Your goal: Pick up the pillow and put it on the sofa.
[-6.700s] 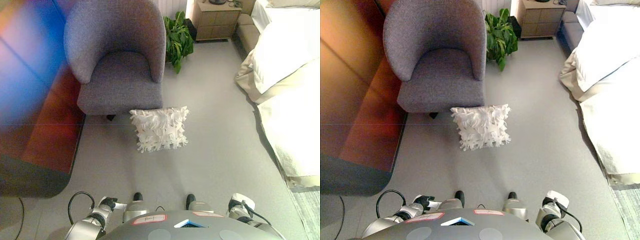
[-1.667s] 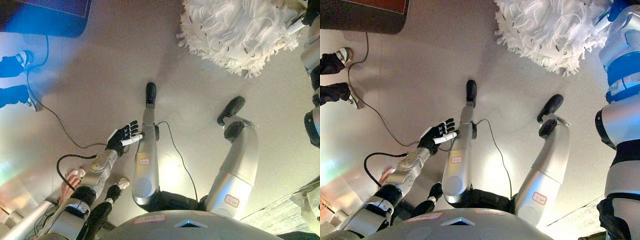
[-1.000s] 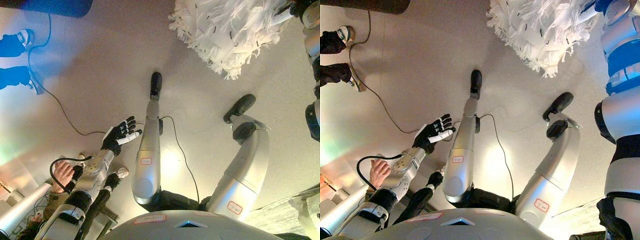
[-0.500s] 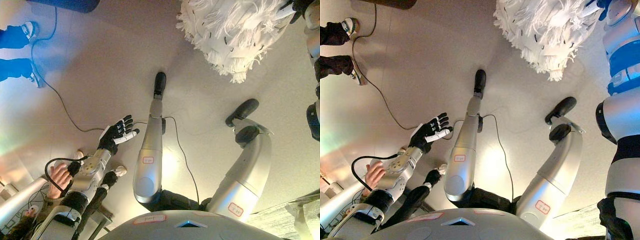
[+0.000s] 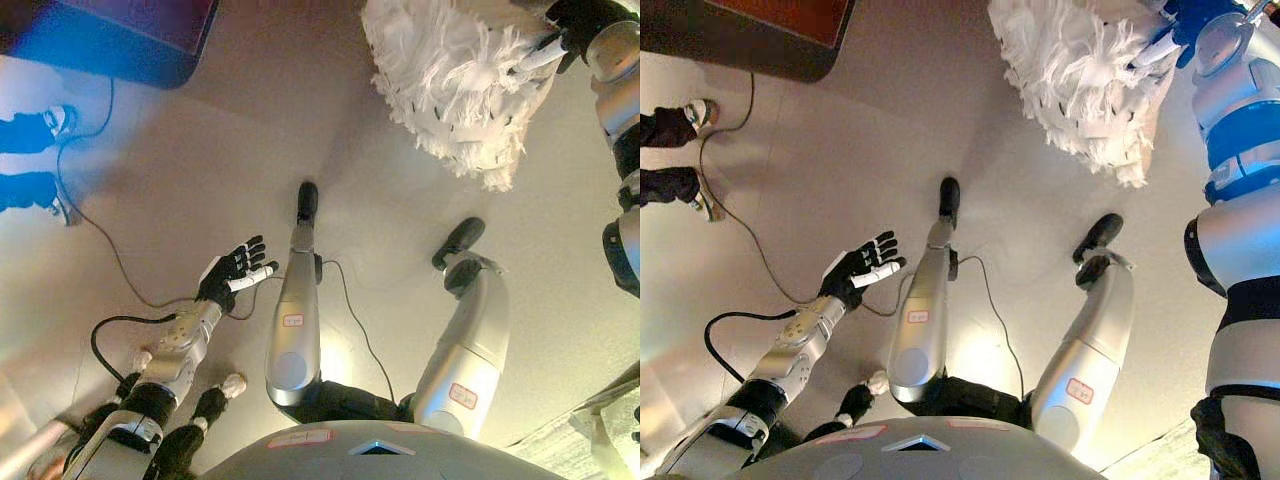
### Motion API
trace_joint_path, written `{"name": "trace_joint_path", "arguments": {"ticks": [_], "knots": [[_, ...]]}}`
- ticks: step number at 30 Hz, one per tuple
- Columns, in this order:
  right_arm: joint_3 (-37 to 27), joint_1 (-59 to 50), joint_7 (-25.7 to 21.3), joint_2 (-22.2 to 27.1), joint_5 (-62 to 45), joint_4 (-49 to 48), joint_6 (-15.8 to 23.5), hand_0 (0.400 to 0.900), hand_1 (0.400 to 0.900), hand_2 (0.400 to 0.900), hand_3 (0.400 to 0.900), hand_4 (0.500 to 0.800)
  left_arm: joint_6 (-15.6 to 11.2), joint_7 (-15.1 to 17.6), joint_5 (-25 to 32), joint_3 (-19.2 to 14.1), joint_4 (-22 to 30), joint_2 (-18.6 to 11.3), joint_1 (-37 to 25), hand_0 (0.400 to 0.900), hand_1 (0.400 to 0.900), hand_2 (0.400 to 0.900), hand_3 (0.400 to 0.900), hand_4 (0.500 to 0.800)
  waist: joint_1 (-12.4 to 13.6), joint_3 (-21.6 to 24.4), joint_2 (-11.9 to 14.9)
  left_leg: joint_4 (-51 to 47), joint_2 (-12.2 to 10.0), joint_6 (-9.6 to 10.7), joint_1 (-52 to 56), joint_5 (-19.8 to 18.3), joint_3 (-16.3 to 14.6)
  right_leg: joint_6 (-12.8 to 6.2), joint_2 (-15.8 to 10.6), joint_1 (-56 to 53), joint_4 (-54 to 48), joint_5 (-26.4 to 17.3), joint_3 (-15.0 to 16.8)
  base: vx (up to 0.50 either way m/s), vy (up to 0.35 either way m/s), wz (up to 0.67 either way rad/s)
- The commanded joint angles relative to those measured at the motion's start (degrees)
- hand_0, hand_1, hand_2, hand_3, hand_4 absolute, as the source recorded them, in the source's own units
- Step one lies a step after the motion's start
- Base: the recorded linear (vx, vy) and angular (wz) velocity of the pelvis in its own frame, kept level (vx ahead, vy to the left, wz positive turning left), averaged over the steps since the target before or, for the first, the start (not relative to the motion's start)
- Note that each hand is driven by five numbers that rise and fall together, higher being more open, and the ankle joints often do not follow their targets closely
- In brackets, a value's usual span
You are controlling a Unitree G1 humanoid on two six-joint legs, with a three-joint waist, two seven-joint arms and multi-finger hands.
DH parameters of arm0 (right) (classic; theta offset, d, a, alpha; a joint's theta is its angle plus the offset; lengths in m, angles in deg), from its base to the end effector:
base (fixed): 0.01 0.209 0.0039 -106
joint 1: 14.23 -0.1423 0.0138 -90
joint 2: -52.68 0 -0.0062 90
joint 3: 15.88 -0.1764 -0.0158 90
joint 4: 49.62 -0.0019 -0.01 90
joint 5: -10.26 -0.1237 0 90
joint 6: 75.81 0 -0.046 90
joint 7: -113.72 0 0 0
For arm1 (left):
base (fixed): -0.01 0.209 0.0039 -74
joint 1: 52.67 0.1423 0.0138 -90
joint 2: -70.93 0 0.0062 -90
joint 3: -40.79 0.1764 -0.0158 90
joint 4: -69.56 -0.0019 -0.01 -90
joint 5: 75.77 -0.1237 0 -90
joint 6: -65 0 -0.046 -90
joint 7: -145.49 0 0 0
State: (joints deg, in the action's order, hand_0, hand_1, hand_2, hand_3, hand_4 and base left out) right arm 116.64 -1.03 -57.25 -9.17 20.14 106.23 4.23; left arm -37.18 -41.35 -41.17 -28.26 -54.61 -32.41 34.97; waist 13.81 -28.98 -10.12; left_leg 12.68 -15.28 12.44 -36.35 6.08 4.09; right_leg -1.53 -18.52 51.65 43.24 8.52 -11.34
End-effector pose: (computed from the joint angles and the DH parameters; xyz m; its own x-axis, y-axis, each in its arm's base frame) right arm 0.3369 -0.2645 0.2601 0.9589 -0.2745 -0.0726 0.0164 0.3089 -0.9510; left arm 0.1624 0.2359 -0.0174 0.8994 -0.1158 -0.4215 0.1150 0.9930 -0.0273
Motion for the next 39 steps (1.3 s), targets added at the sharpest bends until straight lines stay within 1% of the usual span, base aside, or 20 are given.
{"name": "trace_joint_path", "arguments": {"ticks": [1,7,9,12,16,17,19,20,21,22,23,25,27,29,31,33,35,36,37,39], "knots": [[-1.4,-1.5,1.0,5.5,1.4,-9.9,4.4,0.400,0.400,0.400,0.400,0.500,1.3,0.5,-1.1,-0.2,-1.8,-2.6,3.3,0.900,0.900,0.900,0.900,0.800,-1.5,-0.8,1.2,3.3,-4.1,-4.2,2.5,1.0,1.3,-2.22,-0.8,-6.6,-3.0,-1.4,1.6,0.05,0.025,-0.24],[-3.9,3.5,3.5,6.0,-0.6,-14.0,5.2,0.400,0.400,0.400,0.400,0.500,3.5,-0.4,-5.1,-0.9,-5.4,-1.6,2.4,0.900,0.900,0.900,0.900,0.800,-2.8,-0.8,3.3,3.9,-5.3,-3.9,8.3,-0.2,0.7,-2.15,0.4,-13.9,-5.8,-1.5,1.3,0.05,-0.009,-0.15],[-4.5,5.2,3.9,5.9,-0.9,-15.2,6.2,0.400,0.400,0.400,0.400,0.500,3.9,-0.1,-6.8,-1.0,-7.4,-1.1,1.6,0.900,0.900,0.900,0.900,0.800,-3.1,-0.8,4.1,3.8,-5.8,-3.9,10.2,-0.8,0.3,-2.18,0.7,-16.3,-6.4,-1.5,1.1,0.05,-0.059,-0.13],[-5.0,7.4,4.8,5.4,-0.5,-18.4,5.9,0.400,0.400,0.400,0.400,0.500,4.6,0.6,-9.5,-1.4,-10.6,-0.1,0.1,0.900,0.900,0.900,0.900,0.800,-3.7,-0.7,5.3,3.8,-6.5,-3.8,13.0,-1.5,-0.3,-2.10,1.1,-18.9,-6.1,-1.0,1.0,0.08,-0.088,-0.17],[-5.8,14.0,7.4,4.3,0.2,-25.7,5.7,0.400,0.400,0.400,0.400,0.500,7.6,2.5,-11.3,-3.2,-14.2,1.6,-0.9,0.900,0.900,0.900,0.900,0.800,-5.1,2.7,8.0,4.7,-7.8,-4.0,18.8,-2.6,-0.6,-0.79,3.1,-25.2,-5.9,1.2,1.2,0.22,-0.133,-0.19],[-6.6,16.0,8.0,4.2,0.5,-27.7,5.4,0.400,0.400,0.400,0.400,0.500,8.4,2.9,-11.5,-4.0,-14.4,1.9,-0.8,0.900,0.900,0.900,0.900,0.800,-5.3,3.5,8.4,5.2,-8.4,-4.3,19.1,-0.5,-0.3,0.38,4.2,-27.1,-7.9,-0.2,0.8,0.28,-0.153,-0.08],[-8.4,20.7,9.4,4.4,2.1,-31.2,5.2,0.400,0.400,0.400,0.400,0.500,9.7,3.8,-12.0,-5.5,-14.9,2.9,0.2,0.900,0.900,0.900,0.900,0.800,-5.8,5.2,9.9,9.3,-8.6,-4.4,20.6,2.0,1.2,1.46,5.9,-33.3,-12.6,-0.5,0.7,0.35,-0.182,0.01],[-9.1,22.4,9.7,4.6,2.8,-32.0,5.3,0.400,0.400,0.400,0.400,0.500,9.8,4.0,-12.3,-6.0,-15.0,3.5,0.9,0.900,0.900,0.900,0.900,0.800,-5.7,5.6,10.6,11.5,-8.0,-5.0,20.8,2.5,2.2,1.72,6.3,-35.3,-14.6,-1.0,0.6,0.36,-0.184,-0.03],[-9.5,23.7,10.6,5.1,3.5,-33.0,5.1,0.400,0.400,0.400,0.400,0.500,9.9,3.8,-13.0,-6.8,-15.4,4.0,2.0,0.900,0.900,0.900,0.900,0.800,-5.5,6.2,11.5,15.5,-5.8,-6.3,21.0,1.6,3.2,1.93,6.5,-37.3,-17.1,-1.8,0.4,0.37,-0.139,-0.15],[-9.9,25.2,11.3,5.4,3.9,-33.7,5.3,0.400,0.400,0.400,0.400,0.500,9.9,3.7,-13.2,-7.6,-15.9,4.6,3.1,0.900,0.900,0.900,0.900,0.800,-5.1,7.0,12.1,16.8,-4.5,-7.3,21.8,1.4,3.0,2.10,7.2,-39.7,-19.5,-2.2,0.4,0.45,-0.151,-0.26],[-10.6,26.7,12.0,5.9,4.1,-34.9,5.3,0.400,0.400,0.400,0.400,0.500,10.4,3.4,-13.2,-8.6,-16.6,5.1,4.4,0.900,0.900,0.900,0.900,0.800,-4.6,7.9,12.9,18.9,-2.7,-8.0,21.8,2.1,3.4,2.42,8.3,-43.0,-22.7,-2.8,0.4,0.47,-0.128,-0.30],[-11.1,27.6,12.8,4.9,4.5,-34.6,4.5,0.400,0.400,0.400,0.400,0.500,10.7,3.0,-15.4,-10.2,-18.8,5.7,5.8,0.900,0.900,0.900,0.900,0.800,-2.7,9.7,13.5,15.0,1.8,-8.9,22.9,0.8,1.9,2.22,11.0,-48.9,-27.9,-3.3,-0.4,0.49,-0.086,-0.24],[-11.1,27.0,13.5,4.0,4.5,-32.8,4.1,0.400,0.400,0.400,0.400,0.500,11.3,2.9,-16.5,-10.8,-20.9,5.7,5.9,0.900,0.900,0.900,0.900,0.800,-1.6,11.1,13.2,6.6,4.0,-8.1,25.1,2.2,-0.8,1.90,13.5,-52.8,-31.7,-3.7,-1.8,0.45,-0.015,-0.01],[-10.9,26.0,14.6,3.9,4.5,-31.3,3.4,0.400,0.400,0.400,0.400,0.500,12.1,3.3,-17.3,-11.3,-23.8,6.3,5.1,0.900,0.900,0.900,0.900,0.800,-0.2,13.0,12.8,-0.2,7.4,-6.4,23.5,6.2,-3.2,1.39,15.9,-57.0,-35.9,-4.5,-3.0,0.46,0.003,0.03],[-10.8,25.5,15.5,4.7,4.4,-29.5,4.0,0.400,0.400,0.400,0.400,0.500,12.9,4.6,-18.5,-11.1,-25.7,7.3,4.7,0.900,0.900,0.900,0.900,0.800,2.1,14.7,12.3,-5.6,10.0,-4.8,18.6,12.8,-3.0,1.71,18.4,-61.1,-38.0,-4.0,-2.1,0.45,0.027,-0.15],[-10.7,24.6,16.2,5.3,3.7,-27.9,4.4,0.400,0.400,0.400,0.400,0.500,13.0,4.9,-19.1,-11.2,-27.1,7.6,4.7,0.900,0.900,0.900,0.900,0.800,3.7,15.8,12.0,-7.4,11.7,-4.2,15.5,15.5,-3.8,2.37,19.7,-63.4,-38.4,-2.7,-2.0,0.38,0.077,-0.18],[-10.8,24.4,16.9,5.8,4.2,-27.0,5.9,0.400,0.400,0.400,0.400,0.500,12.5,4.7,-20.0,-11.9,-29.0,8.1,4.0,0.900,0.900,0.900,0.900,0.800,4.1,17.0,12.1,-7.1,12.7,-4.4,14.9,15.1,-5.3,2.76,20.1,-64.4,-38.0,-1.2,-2.7,0.35,0.133,-0.07],[-10.8,24.2,17.3,5.6,4.8,-25.5,7.8,0.400,0.400,0.400,0.400,0.500,13.3,4.8,-20.0,-12.4,-29.4,8.4,3.3,0.900,0.900,0.900,0.900,0.800,3.4,18.0,12.5,-8.1,12.2,-5.7,16.6,11.4,-9.3,2.51,19.4,-64.3,-37.4,-0.8,-3.5,0.39,0.192,0.07],[-11.5,25.0,17.2,5.2,4.7,-25.9,8.0,0.400,0.400,0.400,0.400,0.500,14.2,5.3,-20.0,-12.3,-29.8,8.5,2.7,0.900,0.900,0.900,0.900,0.800,2.5,18.7,13.3,-7.5,12.7,-7.4,18.1,7.2,-11.9,2.34,18.2,-64.9,-36.2,0.7,-3.8,0.38,0.194,0.17],[-12.4,27.1,17.6,5.7,5.9,-28.1,7.8,0.400,0.400,0.400,0.400,0.500,15.0,6.1,-19.9,-12.1,-30.1,8.4,2.3,0.900,0.900,0.900,0.900,0.800,2.0,20.2,14.4,-4.3,14.3,-9.2,18.2,3.8,-11.3,1.08,17.1,-65.5,-34.9,0.6,-2.7,0.32,0.159,0.14]]}}
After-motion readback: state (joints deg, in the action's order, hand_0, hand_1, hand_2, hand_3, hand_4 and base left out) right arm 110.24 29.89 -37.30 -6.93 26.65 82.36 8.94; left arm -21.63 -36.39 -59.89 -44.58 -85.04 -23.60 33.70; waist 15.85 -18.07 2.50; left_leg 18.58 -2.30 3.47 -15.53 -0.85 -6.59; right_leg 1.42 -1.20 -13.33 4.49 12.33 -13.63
